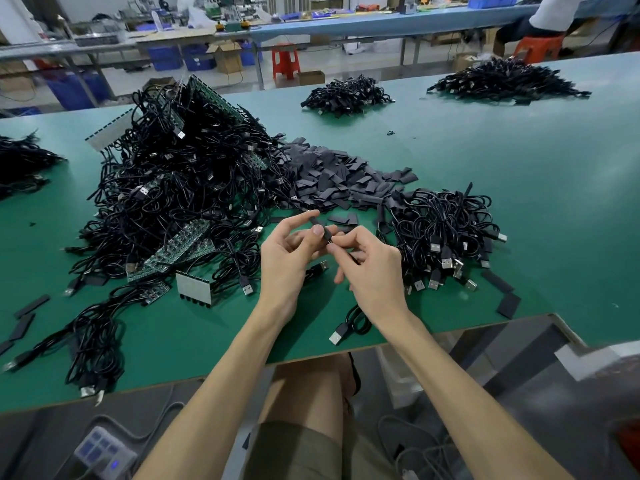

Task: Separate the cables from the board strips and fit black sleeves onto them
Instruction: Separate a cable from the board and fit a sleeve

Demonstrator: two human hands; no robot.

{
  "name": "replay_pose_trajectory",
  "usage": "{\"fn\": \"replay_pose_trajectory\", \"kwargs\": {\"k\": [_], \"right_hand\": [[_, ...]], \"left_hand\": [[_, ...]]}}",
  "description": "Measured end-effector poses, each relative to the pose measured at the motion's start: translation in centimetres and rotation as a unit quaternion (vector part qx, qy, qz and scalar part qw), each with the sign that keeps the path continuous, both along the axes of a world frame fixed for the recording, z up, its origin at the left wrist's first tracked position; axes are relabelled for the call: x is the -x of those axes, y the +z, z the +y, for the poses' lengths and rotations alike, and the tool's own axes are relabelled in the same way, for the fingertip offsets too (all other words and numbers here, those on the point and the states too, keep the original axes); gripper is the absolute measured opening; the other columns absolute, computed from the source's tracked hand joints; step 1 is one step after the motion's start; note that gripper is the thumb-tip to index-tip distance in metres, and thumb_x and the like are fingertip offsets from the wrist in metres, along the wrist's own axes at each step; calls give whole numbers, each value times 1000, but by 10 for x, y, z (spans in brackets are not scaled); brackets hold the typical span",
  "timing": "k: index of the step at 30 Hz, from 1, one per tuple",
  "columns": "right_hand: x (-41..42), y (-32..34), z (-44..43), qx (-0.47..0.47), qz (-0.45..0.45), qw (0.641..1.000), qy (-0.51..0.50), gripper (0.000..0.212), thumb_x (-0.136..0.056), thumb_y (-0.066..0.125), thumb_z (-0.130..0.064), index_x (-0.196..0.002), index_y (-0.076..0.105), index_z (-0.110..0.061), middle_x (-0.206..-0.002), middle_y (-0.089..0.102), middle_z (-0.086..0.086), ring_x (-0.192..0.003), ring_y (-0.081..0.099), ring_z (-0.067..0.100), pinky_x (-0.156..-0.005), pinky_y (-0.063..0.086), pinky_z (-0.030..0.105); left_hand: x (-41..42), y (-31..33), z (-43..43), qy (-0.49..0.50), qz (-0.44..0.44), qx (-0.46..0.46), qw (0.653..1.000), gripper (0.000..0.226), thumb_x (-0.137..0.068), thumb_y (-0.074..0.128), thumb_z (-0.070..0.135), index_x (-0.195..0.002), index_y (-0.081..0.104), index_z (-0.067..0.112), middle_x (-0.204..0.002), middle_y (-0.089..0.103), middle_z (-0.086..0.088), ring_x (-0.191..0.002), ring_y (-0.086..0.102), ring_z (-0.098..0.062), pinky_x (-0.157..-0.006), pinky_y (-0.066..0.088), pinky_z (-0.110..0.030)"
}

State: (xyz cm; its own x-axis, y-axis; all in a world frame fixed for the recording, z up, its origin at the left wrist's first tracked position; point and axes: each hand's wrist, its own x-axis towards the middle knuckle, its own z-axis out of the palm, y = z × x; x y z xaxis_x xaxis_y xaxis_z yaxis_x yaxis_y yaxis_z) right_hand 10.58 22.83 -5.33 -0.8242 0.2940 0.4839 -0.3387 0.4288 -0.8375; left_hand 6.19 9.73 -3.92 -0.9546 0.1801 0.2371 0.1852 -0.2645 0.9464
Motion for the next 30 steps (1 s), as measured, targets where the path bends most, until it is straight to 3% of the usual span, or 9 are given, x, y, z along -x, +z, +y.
{"fn": "replay_pose_trajectory", "kwargs": {"k": [4, 8, 12, 17, 20, 23, 30], "right_hand": [[-2, -1, 0, 26, -14, 1000, -2, 12, -97, 72, -18, -90, 62, -19, -77, 71, -16, -48, 66, 14, -45, 43, 15], [-3, 3, -1, 73, -3, 997, 3, 26, -97, 71, -18, -90, 49, -29, -87, 75, -12, -47, 66, 16, -43, 41, 15], [-3, 4, -2, 51, -1, 999, 7, 28, -98, 70, -18, -88, 47, -30, -86, 74, -9, -48, 66, 17, -43, 42, 18], [-3, 3, -1, 66, -2, 998, -2, 26, -96, 72, -16, -87, 49, -25, -86, 74, -11, -48, 66, 18, -43, 43, 21], [-3, 3, -1, 67, -3, 998, -4, 26, -96, 72, -16, -87, 49, -25, -85, 75, -11, -47, 65, 18, -43, 42, 20], [-4, 3, -1, 72, -2, 997, -2, 25, -96, 72, -16, -88, 50, -24, -88, 75, -10, -46, 64, 19, -43, 42, 20], [-4, 1, -3, 42, -11, 999, 11, 26, -96, 72, -15, -89, 50, -27, -79, 71, -5, -48, 64, 20, -43, 45, 27]], "left_hand": [[-1, 0, 1, -18, 7, 4, 1000, 30, -98, 68, 15, -127, 63, 10, -102, 78, -13, -98, 75, -29, -82, 60, -33], [-3, 0, 2, -28, 23, 28, 999, 29, -99, 67, 15, -127, 63, 10, -92, 78, -5, -91, 74, -19, -78, 60, -30], [-4, 1, 2, -22, 17, 38, 999, 28, -99, 67, 16, -126, 64, 11, -92, 78, -5, -90, 74, -18, -76, 58, -27], [-4, 0, 1, -31, 39, 59, 997, 29, -99, 67, 20, -128, 64, 15, -91, 76, -13, -93, 72, -23, -81, 61, -36], [-4, 1, 0, -47, 43, 54, 997, 31, -100, 66, 20, -130, 64, 15, -82, 75, 0, -91, 73, -18, -79, 60, -31], [-3, 1, 0, -59, 34, 45, 997, 31, -100, 67, 25, -130, 65, 19, -93, 78, -6, -95, 74, -24, -82, 61, -37], [-3, 2, 0, -56, -2, 5, 998, 26, -105, 58, 23, -122, 72, 11, -104, 78, -12, -91, 74, -17, -73, 56, -22]]}}
